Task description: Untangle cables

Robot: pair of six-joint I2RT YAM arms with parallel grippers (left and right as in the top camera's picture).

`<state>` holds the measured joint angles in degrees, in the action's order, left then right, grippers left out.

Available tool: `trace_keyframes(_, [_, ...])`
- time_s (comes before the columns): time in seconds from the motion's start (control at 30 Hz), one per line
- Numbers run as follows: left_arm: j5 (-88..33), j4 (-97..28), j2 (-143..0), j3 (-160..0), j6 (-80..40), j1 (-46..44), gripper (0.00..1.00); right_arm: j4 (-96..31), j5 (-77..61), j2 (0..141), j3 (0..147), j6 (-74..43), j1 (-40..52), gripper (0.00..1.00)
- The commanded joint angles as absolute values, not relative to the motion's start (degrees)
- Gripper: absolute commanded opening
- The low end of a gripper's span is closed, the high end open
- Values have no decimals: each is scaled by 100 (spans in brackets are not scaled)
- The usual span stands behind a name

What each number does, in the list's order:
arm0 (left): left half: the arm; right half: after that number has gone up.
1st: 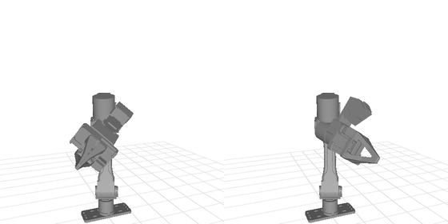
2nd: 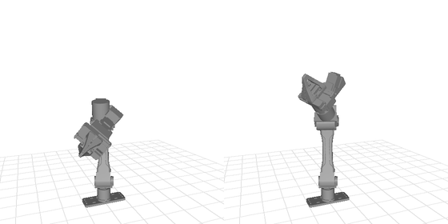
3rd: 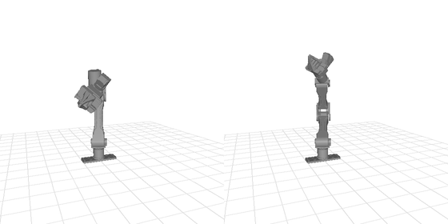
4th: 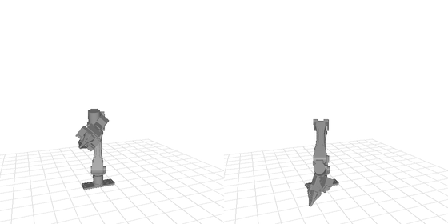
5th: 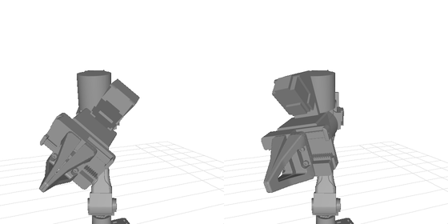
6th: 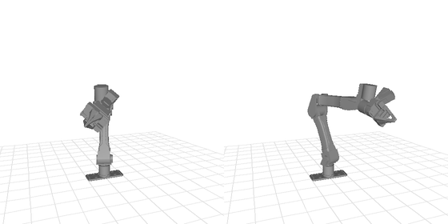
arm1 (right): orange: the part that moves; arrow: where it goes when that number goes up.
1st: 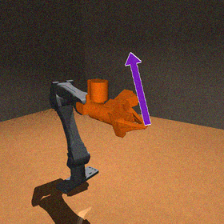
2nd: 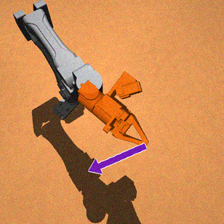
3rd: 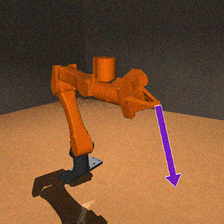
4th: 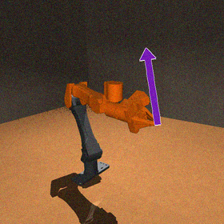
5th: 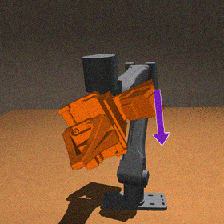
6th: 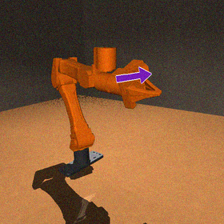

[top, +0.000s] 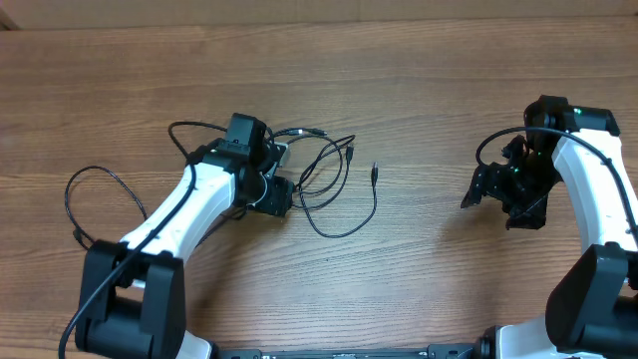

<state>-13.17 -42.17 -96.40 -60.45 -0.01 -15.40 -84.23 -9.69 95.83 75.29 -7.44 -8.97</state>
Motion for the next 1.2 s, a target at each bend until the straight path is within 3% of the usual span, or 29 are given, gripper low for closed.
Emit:
trace_keyframes(0.0, [-1525,-4224,-9692,-6020,132,-1579,42,-8414,-993,9504,7614,-722,-917,84])
trace_keyframes(0.13, [-1422,-4405,-9631,-6222,132,-1566,5,-8416,-993,9504,7614,-722,-917,84])
trace_keyframes(0.37, [-897,-5710,-9220,-8149,132,-1245,4,-8416,-993,9504,7614,-722,-917,84])
trace_keyframes(0.6, [-1133,-5948,-8799,-9841,95,-491,4,-8420,-993,9504,7614,-722,-917,84])
trace_keyframes(0.83, [-1068,-6139,-8318,-10259,-176,443,4,-8414,-993,9504,7614,-722,-917,84])
trace_keyframes(1.17, [1787,-6383,-8237,-10259,-1253,1704,4,-8433,-993,9504,7614,-725,-917,84])
